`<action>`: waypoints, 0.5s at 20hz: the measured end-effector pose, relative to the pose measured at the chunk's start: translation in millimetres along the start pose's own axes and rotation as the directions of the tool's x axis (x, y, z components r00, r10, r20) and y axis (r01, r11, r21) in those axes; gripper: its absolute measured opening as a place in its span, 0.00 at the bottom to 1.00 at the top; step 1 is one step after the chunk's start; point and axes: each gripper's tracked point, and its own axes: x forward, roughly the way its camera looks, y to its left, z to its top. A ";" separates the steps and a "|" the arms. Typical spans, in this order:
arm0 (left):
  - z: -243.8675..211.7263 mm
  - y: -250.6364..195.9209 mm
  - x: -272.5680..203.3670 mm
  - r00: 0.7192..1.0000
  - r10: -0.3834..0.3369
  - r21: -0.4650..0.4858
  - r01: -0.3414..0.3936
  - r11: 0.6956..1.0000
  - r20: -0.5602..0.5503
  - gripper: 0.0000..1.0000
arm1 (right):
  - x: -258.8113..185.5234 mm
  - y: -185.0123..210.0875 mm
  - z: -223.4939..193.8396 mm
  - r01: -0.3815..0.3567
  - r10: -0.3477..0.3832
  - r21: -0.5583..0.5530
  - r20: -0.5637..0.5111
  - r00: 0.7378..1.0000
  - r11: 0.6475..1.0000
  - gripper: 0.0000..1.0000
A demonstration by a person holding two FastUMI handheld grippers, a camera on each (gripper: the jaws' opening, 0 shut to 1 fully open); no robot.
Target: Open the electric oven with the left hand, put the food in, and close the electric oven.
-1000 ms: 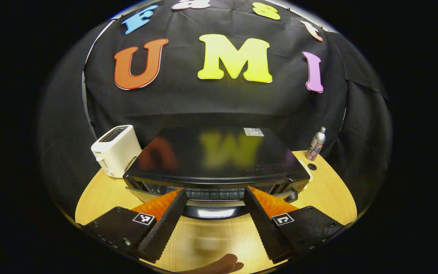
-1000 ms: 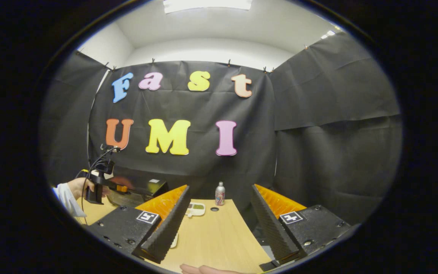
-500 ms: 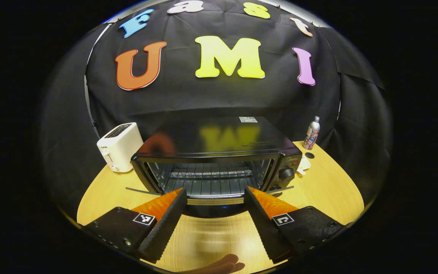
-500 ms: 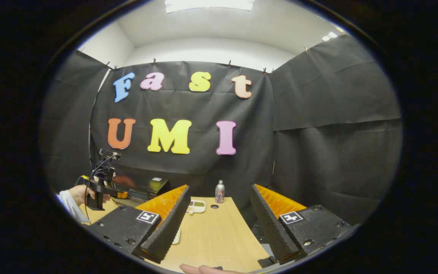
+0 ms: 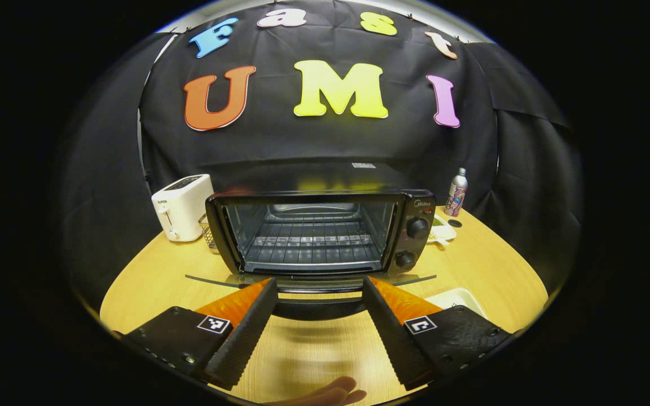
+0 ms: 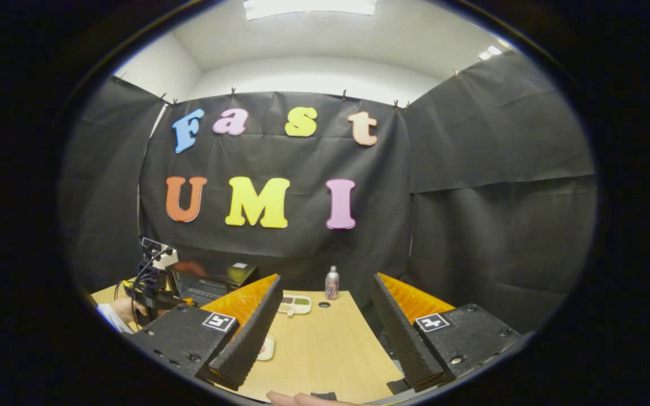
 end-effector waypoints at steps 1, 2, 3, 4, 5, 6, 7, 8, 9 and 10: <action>-4.6 -0.6 -2.1 1.000 0.000 0.008 0.000 1.000 0.013 0.96 | 1.2 0.7 -1.0 -0.001 0.001 -0.003 -0.003 1.000 1.000 1.00; -10.3 -0.4 -3.0 1.000 -0.001 0.020 0.001 1.000 0.020 0.96 | 0.8 1.1 -2.0 -0.001 0.001 -0.006 -0.006 1.000 1.000 1.00; -16.5 -0.7 -4.5 1.000 -0.001 0.021 0.000 1.000 0.025 0.96 | -1.9 3.0 -2.9 -0.005 0.005 -0.007 -0.006 1.000 1.000 1.00; -24.3 -0.5 -5.1 1.000 -0.001 0.018 0.001 1.000 0.021 0.96 | -2.2 4.8 -2.7 -0.008 0.008 -0.007 -0.007 1.000 1.000 1.00; -31.5 -0.2 -6.2 1.000 -0.001 0.011 0.001 1.000 0.013 0.96 | -1.4 6.4 -2.9 -0.011 0.011 -0.008 -0.008 1.000 1.000 1.00; -41.2 0.3 -8.4 1.000 -0.001 0.012 0.001 1.000 0.006 0.96 | -0.9 7.4 -4.0 -0.013 0.013 -0.011 -0.011 1.000 1.000 1.00; -48.6 0.9 -9.5 1.000 -0.001 0.011 0.001 1.000 0.008 0.96 | -0.6 8.6 -6.4 -0.014 0.014 -0.014 -0.014 1.000 1.000 1.00; -58.8 0.2 -9.5 1.000 -0.001 0.012 0.001 1.000 0.002 0.97 | 0.3 8.8 -7.2 -0.012 0.012 -0.018 -0.017 1.000 1.000 1.00; -71.2 0.5 -8.2 1.000 0.000 0.018 0.001 1.000 -0.019 0.97 | 1.1 8.9 -7.7 -0.010 0.010 -0.022 -0.019 1.000 1.000 1.00; -85.2 -0.3 -6.2 0.999 0.000 0.016 0.001 1.000 -0.053 0.97 | 2.7 9.7 -7.5 -0.010 0.009 -0.027 -0.023 1.000 1.000 1.00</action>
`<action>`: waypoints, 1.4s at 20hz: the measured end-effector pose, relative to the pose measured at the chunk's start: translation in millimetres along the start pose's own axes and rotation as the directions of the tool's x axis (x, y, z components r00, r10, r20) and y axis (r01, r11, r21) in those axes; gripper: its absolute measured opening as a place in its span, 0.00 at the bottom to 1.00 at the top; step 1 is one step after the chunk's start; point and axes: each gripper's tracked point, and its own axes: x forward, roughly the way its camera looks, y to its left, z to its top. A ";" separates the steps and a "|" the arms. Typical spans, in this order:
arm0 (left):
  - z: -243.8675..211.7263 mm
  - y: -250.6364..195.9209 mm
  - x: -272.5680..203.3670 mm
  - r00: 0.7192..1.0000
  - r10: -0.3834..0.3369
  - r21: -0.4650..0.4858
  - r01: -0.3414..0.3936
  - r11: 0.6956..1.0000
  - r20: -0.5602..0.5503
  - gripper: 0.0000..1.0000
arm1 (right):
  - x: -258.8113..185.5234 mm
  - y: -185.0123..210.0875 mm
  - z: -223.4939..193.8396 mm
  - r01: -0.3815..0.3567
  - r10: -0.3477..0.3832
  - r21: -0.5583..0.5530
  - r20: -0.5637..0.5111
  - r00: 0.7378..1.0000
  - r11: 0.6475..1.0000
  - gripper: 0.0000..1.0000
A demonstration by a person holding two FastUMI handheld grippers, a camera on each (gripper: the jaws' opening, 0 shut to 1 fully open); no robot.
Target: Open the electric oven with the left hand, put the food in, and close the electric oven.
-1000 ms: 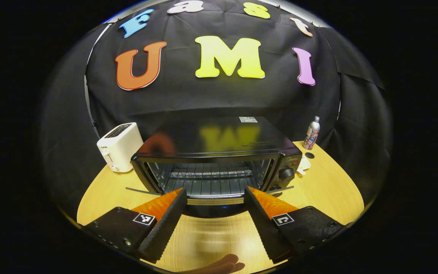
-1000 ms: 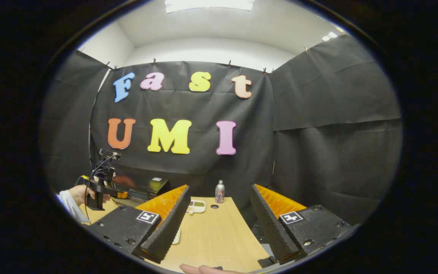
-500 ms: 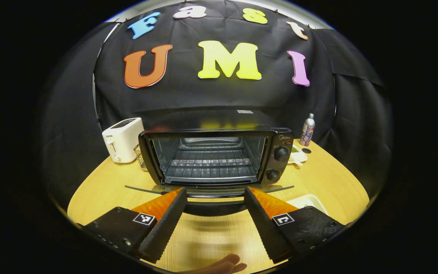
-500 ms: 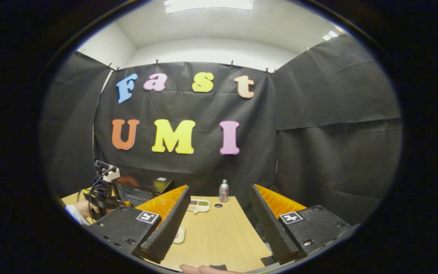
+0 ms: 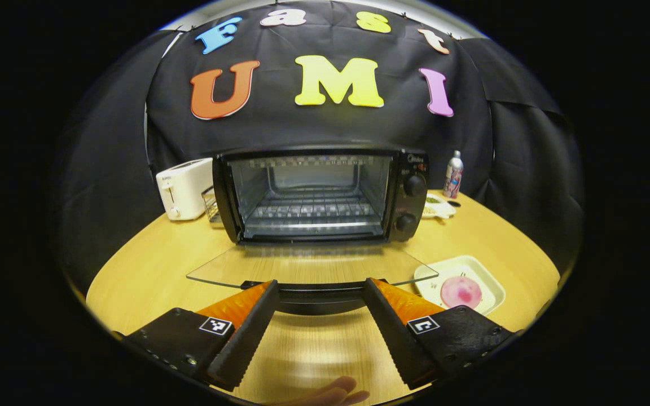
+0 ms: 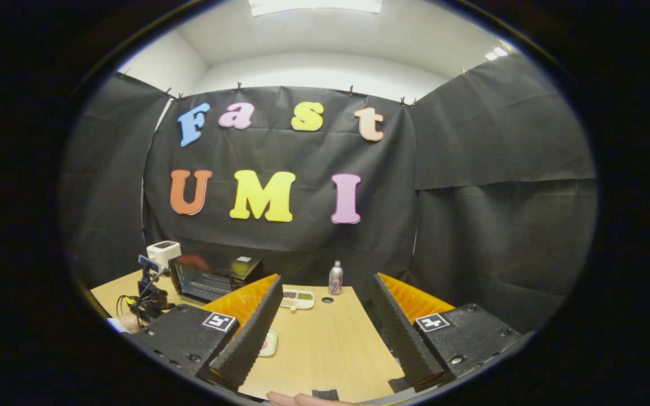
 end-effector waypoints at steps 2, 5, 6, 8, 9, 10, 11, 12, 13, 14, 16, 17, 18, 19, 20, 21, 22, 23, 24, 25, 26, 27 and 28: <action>-20.4 0.1 6.9 0.999 -0.001 -0.026 0.000 1.000 -0.042 0.89 | 2.8 2.0 2.0 0.001 -0.001 -0.006 -0.001 1.000 1.000 1.00; -24.1 -1.5 7.3 1.000 0.001 -0.025 -0.002 1.000 -0.018 0.98 | 7.3 7.1 0.6 -0.006 0.006 -0.011 -0.008 1.000 1.000 1.00; -27.2 -1.0 7.9 0.999 -0.001 -0.028 0.000 1.000 -0.037 0.96 | 9.6 8.2 -0.7 -0.006 0.006 -0.009 -0.017 1.000 1.000 1.00; -26.5 -0.2 8.2 1.000 -0.001 -0.021 0.000 1.000 -0.024 0.97 | 14.2 10.3 -4.2 -0.005 0.005 -0.011 -0.032 0.999 1.000 1.00; -24.4 0.3 5.9 1.000 0.002 -0.013 -0.002 1.000 -0.011 0.96 | 17.8 10.8 -5.6 -0.003 0.003 -0.013 -0.038 0.999 1.000 1.00; -19.4 1.8 3.6 1.000 0.005 -0.010 -0.005 1.000 0.015 0.97 | 21.8 12.0 -7.4 -0.002 0.001 -0.017 -0.047 0.999 1.000 1.00; -11.7 3.5 2.2 0.999 0.015 -0.010 -0.015 1.000 0.048 0.96 | 26.9 13.0 -11.4 -0.002 0.000 -0.022 -0.059 0.998 1.000 1.00; -6.5 9.0 -1.8 0.997 0.039 -0.006 -0.038 0.999 0.072 0.97 | 33.1 15.8 -15.2 -0.006 0.004 -0.028 -0.077 0.997 1.000 1.00; -2.3 12.4 -6.3 0.995 0.055 -0.009 -0.055 0.998 0.079 0.96 | 40.9 18.1 -20.8 -0.011 0.008 -0.037 -0.102 0.995 0.999 1.00; 3.8 11.8 -12.4 0.993 0.060 -0.014 -0.059 0.998 0.098 0.97 | 50.2 17.0 -26.7 -0.004 -0.002 -0.046 -0.134 0.991 0.999 1.00; 25.6 9.8 -31.1 0.986 0.059 -0.022 -0.057 0.998 0.159 0.96 | 69.5 22.2 -42.0 -0.019 0.003 -0.073 -0.210 0.978 0.997 1.00; 36.7 9.8 -42.6 0.980 0.059 -0.022 -0.056 0.998 0.192 0.96 | 80.1 26.7 -51.4 -0.035 0.014 -0.081 -0.247 0.969 0.996 1.00; 47.7 9.8 -55.8 0.974 0.059 -0.017 -0.056 0.998 0.221 0.96 | 89.8 30.9 -61.7 -0.051 0.025 -0.083 -0.295 0.955 0.995 1.00; 59.1 11.2 -70.3 0.965 0.061 -0.007 -0.061 0.998 0.254 0.96 | 97.6 35.4 -76.5 -0.069 0.037 -0.079 -0.348 0.937 0.995 1.00; 71.7 15.7 -86.1 0.954 0.076 -0.011 -0.077 0.997 0.291 0.96 | 105.6 41.6 -88.7 -0.089 0.055 -0.065 -0.401 0.915 0.994 1.00; 82.0 18.8 -99.8 0.943 0.087 -0.019 -0.086 0.996 0.321 0.96 | 113.4 49.1 -101.1 -0.108 0.074 -0.051 -0.449 0.890 0.993 1.00; 91.6 21.4 -113.4 0.934 0.094 -0.026 -0.091 0.996 0.345 0.96 | 120.3 56.7 -111.0 -0.127 0.092 -0.040 -0.488 0.868 0.991 1.00; 100.5 24.8 -129.3 0.925 0.103 -0.031 -0.099 0.995 0.366 0.96 | 126.3 62.7 -122.7 -0.142 0.104 -0.034 -0.523 0.846 0.989 1.00; 110.0 29.3 -143.6 0.913 0.120 -0.042 -0.113 0.993 0.389 0.96 | 133.0 68.7 -133.8 -0.154 0.113 -0.028 -0.553 0.825 0.988 1.00; 117.0 32.9 -157.6 0.903 0.132 -0.050 -0.123 0.991 0.408 0.96 | 139.1 77.8 -148.3 -0.173 0.128 -0.020 -0.589 0.798 0.985 1.00; 123.3 34.8 -171.5 0.894 0.139 -0.056 -0.128 0.990 0.426 0.96 | 144.9 87.6 -162.9 -0.192 0.147 -0.005 -0.626 0.766 0.981 1.00; 127.6 35.0 -183.5 0.887 0.139 -0.058 -0.126 0.990 0.441 0.96 | 147.0 93.8 -180.0 -0.207 0.161 0.010 -0.667 0.728 0.978 1.00; 128.4 34.9 -193.7 0.882 0.138 -0.062 -0.124 0.990 0.450 0.96 | 151.5 100.1 -194.5 -0.213 0.174 0.031 -0.697 0.695 0.976 1.00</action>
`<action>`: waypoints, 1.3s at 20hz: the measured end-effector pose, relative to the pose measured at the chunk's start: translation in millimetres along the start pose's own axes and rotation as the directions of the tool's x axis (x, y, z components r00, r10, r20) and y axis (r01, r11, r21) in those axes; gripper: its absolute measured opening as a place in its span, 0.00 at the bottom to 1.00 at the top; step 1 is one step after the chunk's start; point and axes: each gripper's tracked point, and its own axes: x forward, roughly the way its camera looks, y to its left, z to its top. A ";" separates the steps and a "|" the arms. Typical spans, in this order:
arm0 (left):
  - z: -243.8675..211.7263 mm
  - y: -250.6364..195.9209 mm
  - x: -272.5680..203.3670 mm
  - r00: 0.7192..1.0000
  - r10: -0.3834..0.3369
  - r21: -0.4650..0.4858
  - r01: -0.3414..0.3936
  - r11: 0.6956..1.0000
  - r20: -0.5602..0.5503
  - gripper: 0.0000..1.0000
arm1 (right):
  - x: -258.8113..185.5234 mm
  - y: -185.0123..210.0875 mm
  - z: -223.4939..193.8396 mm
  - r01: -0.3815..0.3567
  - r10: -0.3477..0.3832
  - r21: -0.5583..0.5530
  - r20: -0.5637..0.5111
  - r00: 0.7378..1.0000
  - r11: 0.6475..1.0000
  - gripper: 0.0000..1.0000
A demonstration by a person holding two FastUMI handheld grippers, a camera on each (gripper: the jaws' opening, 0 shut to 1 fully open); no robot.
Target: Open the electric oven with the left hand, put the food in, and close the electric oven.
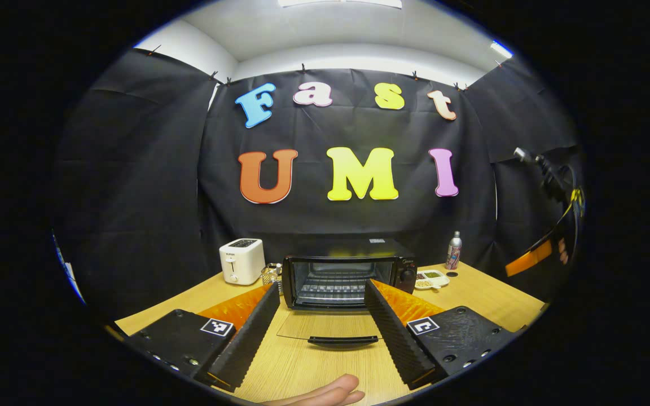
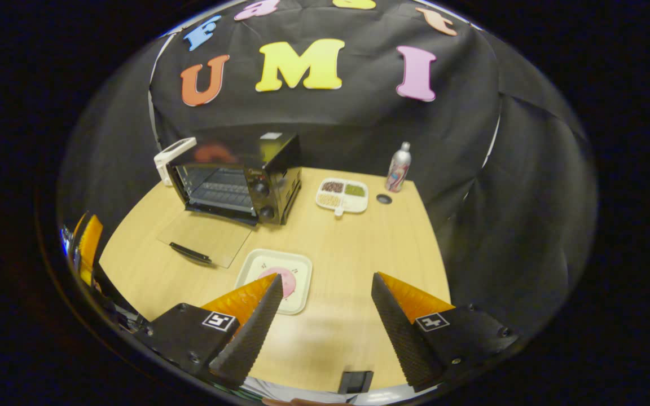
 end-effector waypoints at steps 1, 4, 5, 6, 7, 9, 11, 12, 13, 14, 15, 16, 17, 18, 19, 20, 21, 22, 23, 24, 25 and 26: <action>4.4 1.0 -6.7 1.000 -0.002 -0.005 0.002 1.000 0.008 0.96 | 13.7 5.1 -7.6 -0.015 0.015 0.007 -0.040 0.999 1.000 1.00; 12.6 -0.8 -26.8 0.999 -0.033 -0.007 0.033 0.999 0.006 0.96 | 54.5 10.3 -18.5 -0.027 0.029 0.014 -0.116 0.993 1.000 0.95; 12.6 1.2 -30.8 0.999 -0.035 -0.008 0.035 0.999 0.001 0.96 | 68.2 8.4 -21.1 -0.024 0.026 0.016 -0.133 0.991 1.000 0.94; 16.0 5.0 -35.4 1.000 -0.028 -0.007 0.028 1.000 0.005 0.96 | 80.1 6.4 -23.3 -0.020 0.022 0.015 -0.146 0.989 1.000 0.94; 20.5 6.9 -40.3 1.000 -0.026 0.002 0.026 1.000 0.014 0.96 | 92.4 5.8 -27.0 -0.018 0.021 0.017 -0.161 0.987 1.000 0.94; 29.7 10.3 -48.0 0.999 -0.021 0.033 0.020 0.999 0.031 0.96 | 113.7 7.4 -36.0 -0.034 0.043 0.045 -0.203 0.978 0.998 0.87; 40.7 17.6 -53.6 0.998 -0.002 0.062 -0.002 0.998 0.055 0.96 | 132.2 12.3 -43.2 -0.053 0.070 0.075 -0.239 0.969 0.996 0.80; 45.9 20.5 -55.5 0.998 0.010 0.070 -0.014 0.997 0.065 0.96 | 140.7 12.9 -43.9 -0.057 0.077 0.087 -0.249 0.965 0.995 0.78; 50.4 24.0 -56.9 0.997 0.023 0.073 -0.029 0.997 0.077 0.96 | 148.9 15.4 -45.2 -0.067 0.091 0.101 -0.259 0.962 0.993 0.77; 53.1 26.2 -57.5 0.996 0.031 0.076 -0.038 0.996 0.082 0.96 | 154.1 20.0 -48.1 -0.086 0.115 0.113 -0.274 0.955 0.990 0.72; 52.3 27.2 -60.0 0.996 0.034 0.078 -0.041 0.996 0.081 0.96 | 156.8 25.6 -54.6 -0.105 0.139 0.127 -0.298 0.944 0.986 0.66; 53.6 28.4 -59.2 0.996 0.041 0.076 -0.047 0.996 0.080 0.96 | 160.9 29.3 -58.9 -0.116 0.158 0.144 -0.322 0.933 0.983 0.54; 54.7 28.6 -57.9 0.996 0.043 0.074 -0.049 0.996 0.079 0.96 | 166.8 31.6 -67.0 -0.123 0.173 0.160 -0.353 0.920 0.979 0.46; 54.5 27.4 -58.0 0.996 0.039 0.075 -0.045 0.996 0.076 0.96 | 171.8 32.8 -73.8 -0.124 0.183 0.175 -0.380 0.907 0.977 0.39; 53.3 26.2 -57.8 0.997 0.036 0.078 -0.042 0.996 0.071 0.96 | 173.8 35.9 -78.3 -0.132 0.202 0.193 -0.411 0.889 0.972 0.34; 53.3 24.8 -58.4 0.997 0.037 0.080 -0.042 0.996 0.070 0.96 | 176.4 32.5 -71.1 -0.138 0.202 0.183 -0.394 0.897 0.973 0.20; 53.4 22.9 -58.3 0.997 0.032 0.084 -0.038 0.996 0.068 0.96 | 171.7 35.9 -76.9 -0.173 0.256 0.226 -0.415 0.873 0.958 0.18; 53.6 21.6 -59.1 0.997 0.028 0.085 -0.034 0.996 0.066 0.96 | 174.8 41.9 -74.5 -0.193 0.291 0.265 -0.407 0.866 0.945 0.02; 54.3 21.7 -58.7 0.997 0.028 0.086 -0.034 0.996 0.067 0.96 | 181.3 44.2 -77.5 -0.205 0.316 0.294 -0.408 0.856 0.934 0.02; 54.8 21.5 -58.0 0.998 0.028 0.085 -0.033 0.996 0.064 0.96 | 177.9 42.3 -74.5 -0.214 0.339 0.324 -0.402 0.850 0.921 0.04; 56.4 21.7 -59.3 0.998 0.028 0.082 -0.033 0.996 0.062 0.96 | 178.0 42.1 -74.4 -0.221 0.360 0.355 -0.395 0.846 0.908 0.04; 57.2 23.2 -61.3 0.998 0.032 0.077 -0.037 0.996 0.062 0.96 | 176.8 41.6 -74.5 -0.229 0.380 0.381 -0.387 0.840 0.896 0.04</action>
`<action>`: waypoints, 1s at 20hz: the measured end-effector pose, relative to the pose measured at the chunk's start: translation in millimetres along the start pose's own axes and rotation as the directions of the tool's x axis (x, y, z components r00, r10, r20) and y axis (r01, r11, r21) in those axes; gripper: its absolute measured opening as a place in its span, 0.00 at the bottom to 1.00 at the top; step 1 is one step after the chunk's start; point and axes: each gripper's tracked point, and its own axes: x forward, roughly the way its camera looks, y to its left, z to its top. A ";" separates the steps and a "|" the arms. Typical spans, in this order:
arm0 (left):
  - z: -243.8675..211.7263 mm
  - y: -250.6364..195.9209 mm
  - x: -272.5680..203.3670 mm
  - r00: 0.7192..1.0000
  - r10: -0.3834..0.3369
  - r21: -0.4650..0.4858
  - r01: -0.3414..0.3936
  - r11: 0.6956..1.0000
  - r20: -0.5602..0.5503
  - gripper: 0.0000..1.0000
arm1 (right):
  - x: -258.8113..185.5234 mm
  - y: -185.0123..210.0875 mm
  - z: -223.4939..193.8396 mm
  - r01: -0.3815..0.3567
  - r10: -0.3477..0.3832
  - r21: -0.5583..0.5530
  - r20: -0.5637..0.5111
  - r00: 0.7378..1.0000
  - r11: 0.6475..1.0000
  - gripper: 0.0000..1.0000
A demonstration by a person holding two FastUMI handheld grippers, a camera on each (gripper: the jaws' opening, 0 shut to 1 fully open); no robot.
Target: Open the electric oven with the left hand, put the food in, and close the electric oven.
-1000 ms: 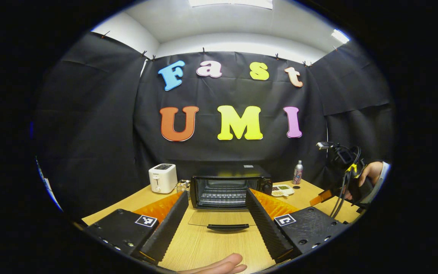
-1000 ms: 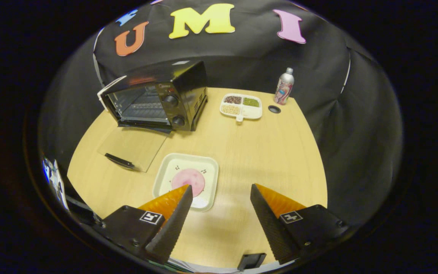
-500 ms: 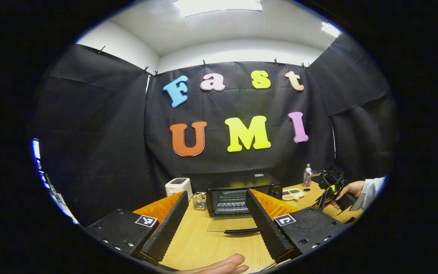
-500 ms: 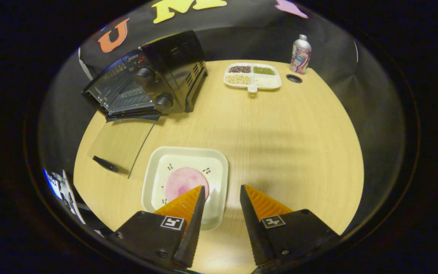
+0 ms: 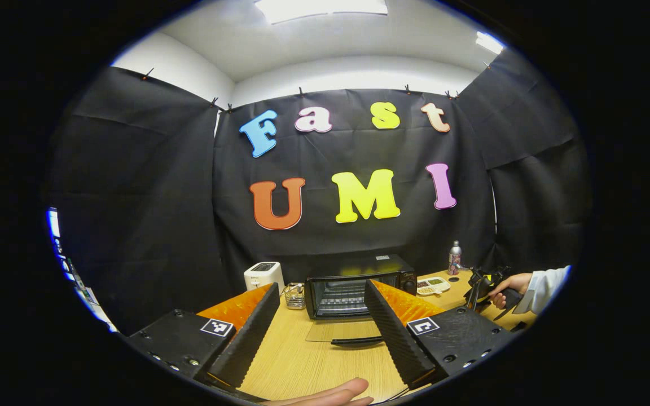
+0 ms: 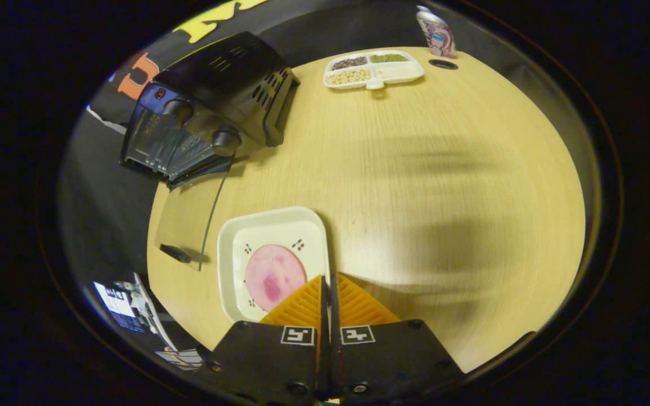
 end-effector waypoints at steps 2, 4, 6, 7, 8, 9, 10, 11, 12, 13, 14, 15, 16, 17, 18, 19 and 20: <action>2.7 0.4 -2.3 1.000 -0.001 -0.008 0.001 1.000 0.005 0.96 | -1.2 0.2 -3.1 -0.054 0.054 0.054 -0.004 0.999 0.997 0.04; 7.2 -0.1 -5.0 1.000 -0.004 -0.011 0.005 1.000 0.021 0.96 | -4.4 -2.2 -9.2 -0.101 0.102 0.102 -0.011 0.995 0.990 0.02; 9.9 -0.8 -7.5 0.999 -0.013 -0.009 0.013 1.000 0.032 0.96 | -11.0 -9.7 -15.1 -0.115 0.116 0.120 -0.002 0.993 0.986 0.04; 9.2 -3.2 -9.1 0.999 -0.021 -0.015 0.021 1.000 0.029 0.96 | -15.4 -12.3 -16.6 -0.123 0.123 0.130 0.008 0.992 0.984 0.01; 8.2 -5.8 -11.6 0.999 -0.030 -0.019 0.031 0.999 0.025 0.96 | -21.0 -14.1 -17.9 -0.133 0.132 0.141 0.020 0.991 0.981 0.01; 7.9 -6.2 -13.3 0.999 -0.034 -0.021 0.035 0.999 0.024 0.96 | -28.9 -16.5 -18.5 -0.142 0.137 0.149 0.038 0.990 0.979 0.01; 6.5 -5.7 -14.7 0.999 -0.034 -0.020 0.034 0.999 0.020 0.95 | -36.9 -18.9 -16.7 -0.144 0.137 0.150 0.058 0.989 0.978 0.04; 4.8 -4.3 -15.1 0.999 -0.033 -0.022 0.033 0.999 0.014 0.96 | -44.6 -21.5 -16.7 -0.142 0.132 0.148 0.074 0.988 0.979 0.04; 1.6 -4.2 -15.3 0.999 -0.033 -0.025 0.033 0.999 0.007 0.96 | -52.7 -22.7 -15.5 -0.143 0.131 0.148 0.089 0.987 0.979 0.01; 0.2 -3.6 -16.5 0.999 -0.035 -0.027 0.035 0.999 0.003 0.96 | -61.2 -22.2 -15.2 -0.149 0.135 0.150 0.102 0.986 0.977 0.01; -1.2 -2.3 -17.3 0.999 -0.036 -0.029 0.036 0.999 0.001 0.96 | -69.1 -20.7 -14.6 -0.156 0.140 0.150 0.114 0.984 0.976 0.04; -3.9 -0.8 -17.7 0.999 -0.038 -0.031 0.038 0.999 -0.002 0.96 | -76.6 -18.4 -13.9 -0.162 0.144 0.147 0.126 0.981 0.976 0.04; -7.0 0.5 -18.6 0.999 -0.040 -0.035 0.040 0.999 -0.006 0.96 | -83.8 -14.1 -12.6 -0.168 0.149 0.142 0.139 0.979 0.975 0.04; -9.8 2.6 -18.5 0.999 -0.041 -0.038 0.040 0.998 -0.013 0.96 | -89.1 -7.8 -11.3 -0.173 0.152 0.135 0.152 0.977 0.976 0.04; -12.3 5.7 -19.5 0.999 -0.039 -0.041 0.038 0.998 -0.017 0.96 | -93.9 0.1 -10.5 -0.177 0.156 0.125 0.159 0.975 0.976 0.04; -13.4 9.2 -20.5 0.999 -0.037 -0.041 0.036 0.998 -0.019 0.96 | -98.0 8.7 -11.8 -0.182 0.162 0.114 0.166 0.973 0.977 0.04; -15.0 11.9 -21.2 0.999 -0.035 -0.039 0.035 0.999 -0.019 0.96 | -100.2 17.9 -9.3 -0.184 0.163 0.102 0.185 0.969 0.978 0.04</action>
